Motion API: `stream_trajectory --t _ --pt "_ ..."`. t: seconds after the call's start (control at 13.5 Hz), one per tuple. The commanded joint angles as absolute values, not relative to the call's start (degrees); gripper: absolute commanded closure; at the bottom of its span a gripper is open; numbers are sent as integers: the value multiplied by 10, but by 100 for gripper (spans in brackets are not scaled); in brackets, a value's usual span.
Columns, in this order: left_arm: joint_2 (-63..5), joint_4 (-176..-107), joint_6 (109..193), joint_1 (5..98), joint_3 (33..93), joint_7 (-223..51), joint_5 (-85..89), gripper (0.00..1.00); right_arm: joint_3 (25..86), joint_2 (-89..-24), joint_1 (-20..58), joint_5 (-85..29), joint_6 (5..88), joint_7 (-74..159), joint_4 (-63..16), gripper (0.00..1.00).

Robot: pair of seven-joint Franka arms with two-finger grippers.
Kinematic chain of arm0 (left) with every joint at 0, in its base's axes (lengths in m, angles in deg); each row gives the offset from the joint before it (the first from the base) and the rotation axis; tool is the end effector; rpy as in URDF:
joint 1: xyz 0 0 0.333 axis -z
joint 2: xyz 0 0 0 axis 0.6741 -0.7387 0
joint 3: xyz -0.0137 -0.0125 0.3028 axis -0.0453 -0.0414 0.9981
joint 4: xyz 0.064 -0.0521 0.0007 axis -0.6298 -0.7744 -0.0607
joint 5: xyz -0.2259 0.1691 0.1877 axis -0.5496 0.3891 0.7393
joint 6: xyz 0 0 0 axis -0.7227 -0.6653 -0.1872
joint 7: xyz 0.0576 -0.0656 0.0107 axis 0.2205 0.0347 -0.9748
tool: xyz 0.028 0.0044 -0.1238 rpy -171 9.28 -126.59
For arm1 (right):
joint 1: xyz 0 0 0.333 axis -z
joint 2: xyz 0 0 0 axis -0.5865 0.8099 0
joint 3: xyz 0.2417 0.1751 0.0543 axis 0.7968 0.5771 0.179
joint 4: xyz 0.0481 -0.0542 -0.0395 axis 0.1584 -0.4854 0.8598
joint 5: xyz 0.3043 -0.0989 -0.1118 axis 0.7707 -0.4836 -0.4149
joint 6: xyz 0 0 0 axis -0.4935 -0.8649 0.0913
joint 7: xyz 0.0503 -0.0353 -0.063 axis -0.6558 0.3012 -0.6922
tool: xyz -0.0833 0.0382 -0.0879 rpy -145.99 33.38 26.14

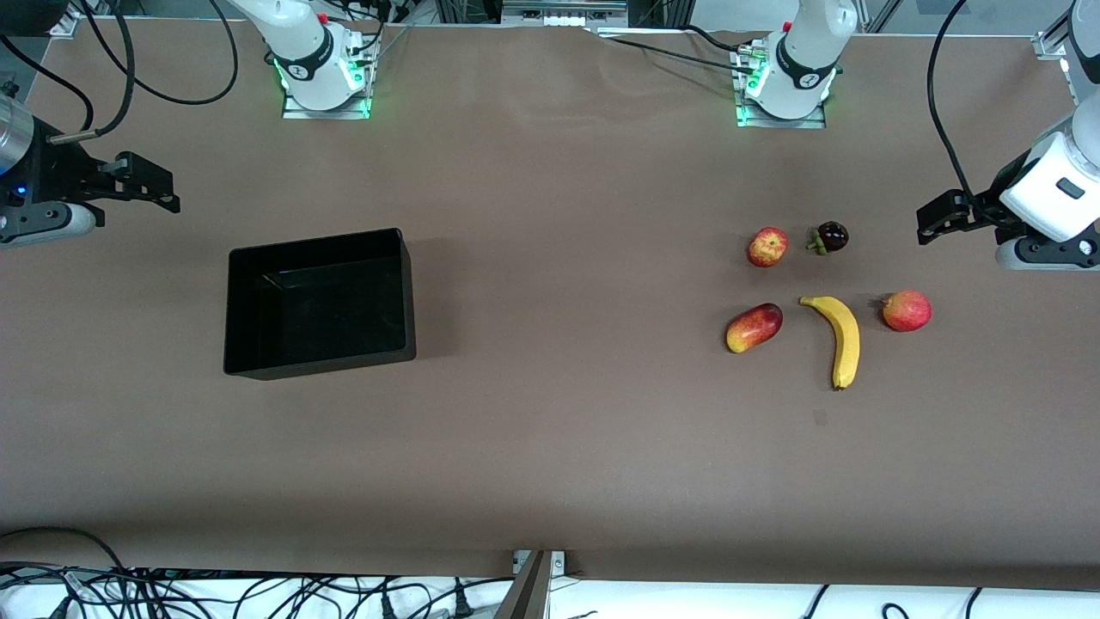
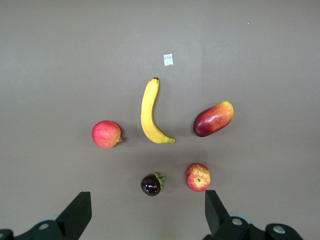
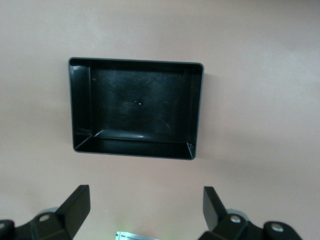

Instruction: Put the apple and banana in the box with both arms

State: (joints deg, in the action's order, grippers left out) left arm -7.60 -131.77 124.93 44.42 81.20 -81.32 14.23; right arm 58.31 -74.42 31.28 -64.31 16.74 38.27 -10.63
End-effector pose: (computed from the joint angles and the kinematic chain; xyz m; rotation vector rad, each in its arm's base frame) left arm 0.5182 -0.0140 0.5565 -3.0817 0.0124 0.0853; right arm 0.5151 0.0213 0.5709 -3.1063 -0.3093 0.1453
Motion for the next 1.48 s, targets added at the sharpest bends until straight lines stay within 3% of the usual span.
stream_trajectory --t 0.0,0.22,0.74,1.11,1.26,1.4 --pt "-82 -1302 1237 447 812 -809 153 0 584 -714 319 -673 187 368 -98 0" --pt "-81 -1302 1237 447 812 -809 153 0 571 -676 324 -674 248 367 -140 0" --pt "-82 -1301 1236 445 809 -811 155 0 553 -616 349 -662 544 367 -346 0" --pt "-81 -1296 1190 447 807 -815 152 0 553 -586 353 -651 611 368 -391 2" --pt "-82 -1298 1145 450 807 -815 144 0 553 -586 354 -650 622 367 -407 20" --pt "-94 -1312 1067 465 792 -823 143 0 553 -585 354 -650 622 363 -411 51"
